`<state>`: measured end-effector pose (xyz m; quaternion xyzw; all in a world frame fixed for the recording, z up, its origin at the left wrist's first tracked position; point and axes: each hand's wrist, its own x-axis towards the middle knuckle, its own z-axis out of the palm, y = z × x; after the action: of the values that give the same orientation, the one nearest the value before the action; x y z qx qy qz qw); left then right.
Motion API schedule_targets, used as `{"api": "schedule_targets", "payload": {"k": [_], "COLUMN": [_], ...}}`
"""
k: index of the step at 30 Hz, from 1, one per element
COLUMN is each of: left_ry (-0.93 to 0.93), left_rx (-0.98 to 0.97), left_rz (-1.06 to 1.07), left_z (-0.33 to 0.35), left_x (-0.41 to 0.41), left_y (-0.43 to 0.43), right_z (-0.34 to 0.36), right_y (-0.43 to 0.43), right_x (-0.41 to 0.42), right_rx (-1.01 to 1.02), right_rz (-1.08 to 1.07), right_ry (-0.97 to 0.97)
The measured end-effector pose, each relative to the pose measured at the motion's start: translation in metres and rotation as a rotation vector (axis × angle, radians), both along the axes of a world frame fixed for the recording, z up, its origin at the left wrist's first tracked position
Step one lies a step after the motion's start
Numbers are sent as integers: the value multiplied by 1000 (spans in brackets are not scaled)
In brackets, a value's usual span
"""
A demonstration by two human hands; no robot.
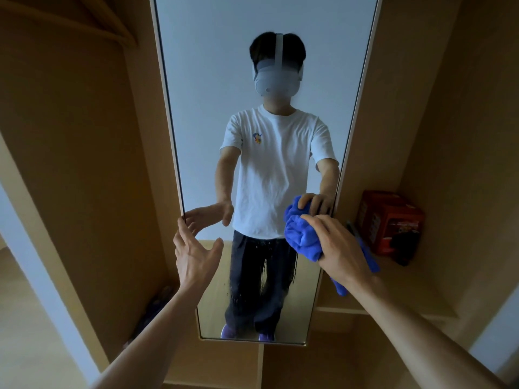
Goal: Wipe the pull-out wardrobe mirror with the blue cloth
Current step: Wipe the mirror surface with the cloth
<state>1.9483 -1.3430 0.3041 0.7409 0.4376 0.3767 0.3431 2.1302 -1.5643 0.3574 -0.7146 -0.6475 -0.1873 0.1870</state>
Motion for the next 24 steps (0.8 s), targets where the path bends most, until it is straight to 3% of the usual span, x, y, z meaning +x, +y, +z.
{"api": "schedule_targets", "payload": {"k": [1, 4, 5, 8, 11, 15, 19, 24], "left_ry": [-3, -3, -2, -12, -22, -46, -90, -118], "left_rx": [-1, 1, 2, -1, -12, -16, 0, 41], "left_rz": [0, -6, -8, -19, -12, -16, -37, -91], "left_z": [1, 1, 1, 2, 3, 4, 6, 4], "left_x": [-1, -4, -5, -6, -4, 0, 0, -9], "left_y": [0, 2, 3, 6, 9, 11, 15, 21], "right_z": [3, 6, 7, 17, 22, 1, 9, 1], "right_y": [2, -8, -9, -4, 1, 10, 19, 30], "right_x": [3, 0, 1, 1, 4, 5, 3, -6], "right_rx": [22, 398, 498, 695, 714, 730, 796, 899], "right_rz": [46, -361, -407, -351, -329, -405, -316, -395], "right_ry": [61, 317, 340, 334, 397, 329, 417, 453]}}
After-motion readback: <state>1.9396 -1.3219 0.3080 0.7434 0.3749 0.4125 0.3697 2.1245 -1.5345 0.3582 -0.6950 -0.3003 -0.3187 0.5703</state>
